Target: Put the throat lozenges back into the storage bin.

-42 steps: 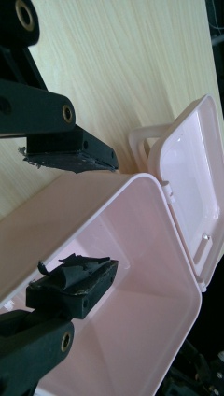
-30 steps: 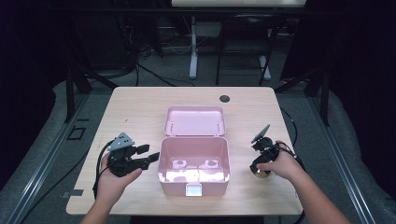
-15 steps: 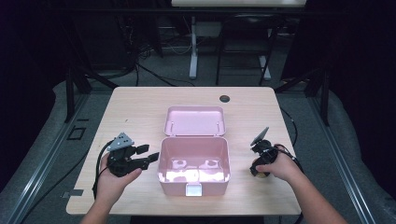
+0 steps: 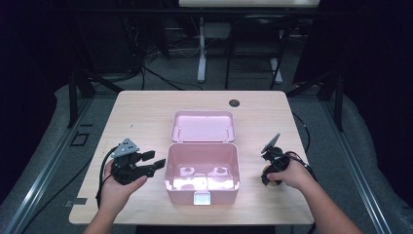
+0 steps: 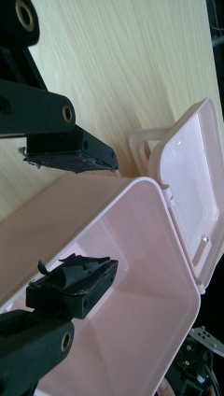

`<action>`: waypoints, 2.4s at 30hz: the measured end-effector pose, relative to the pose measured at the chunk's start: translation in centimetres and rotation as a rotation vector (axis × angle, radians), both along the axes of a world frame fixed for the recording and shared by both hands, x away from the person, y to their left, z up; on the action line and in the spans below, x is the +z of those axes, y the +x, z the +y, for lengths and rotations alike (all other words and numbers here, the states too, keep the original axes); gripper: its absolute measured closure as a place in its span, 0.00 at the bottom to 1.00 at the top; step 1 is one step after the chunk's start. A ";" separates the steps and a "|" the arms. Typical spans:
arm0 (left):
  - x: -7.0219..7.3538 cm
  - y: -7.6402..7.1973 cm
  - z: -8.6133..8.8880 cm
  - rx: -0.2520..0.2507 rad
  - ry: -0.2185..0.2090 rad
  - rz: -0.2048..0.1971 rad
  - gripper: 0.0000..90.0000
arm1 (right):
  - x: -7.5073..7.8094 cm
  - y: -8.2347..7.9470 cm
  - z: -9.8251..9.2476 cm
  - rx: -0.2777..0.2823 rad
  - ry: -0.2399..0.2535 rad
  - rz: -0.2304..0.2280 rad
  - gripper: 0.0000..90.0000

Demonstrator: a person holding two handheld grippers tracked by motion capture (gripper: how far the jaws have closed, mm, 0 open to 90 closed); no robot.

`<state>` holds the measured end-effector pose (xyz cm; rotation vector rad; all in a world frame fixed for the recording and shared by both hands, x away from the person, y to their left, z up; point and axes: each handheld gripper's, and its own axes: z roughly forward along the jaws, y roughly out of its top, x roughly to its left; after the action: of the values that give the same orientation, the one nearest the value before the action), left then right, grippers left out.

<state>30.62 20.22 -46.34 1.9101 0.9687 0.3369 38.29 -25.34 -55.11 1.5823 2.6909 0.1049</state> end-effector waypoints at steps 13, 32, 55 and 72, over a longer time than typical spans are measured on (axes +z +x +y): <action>0.1 0.0 0.0 -0.001 0.000 -0.003 0.50 | 0.8 -0.1 0.3 0.018 -0.008 -0.015 0.22; 0.1 -0.1 0.1 0.000 -0.002 -0.005 0.50 | 5.4 -0.4 2.2 0.113 -0.021 -0.060 0.22; 0.0 -0.1 0.2 -0.001 0.001 -0.001 0.50 | 10.0 -0.4 5.1 0.201 -0.027 -0.075 0.22; 0.0 -0.1 0.2 0.001 0.001 -0.003 0.50 | 13.2 -0.3 6.5 0.282 -0.021 -0.081 0.22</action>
<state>30.50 20.39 -46.32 1.9100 0.9675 0.3408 37.99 -18.80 -41.94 1.1573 2.8215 0.1397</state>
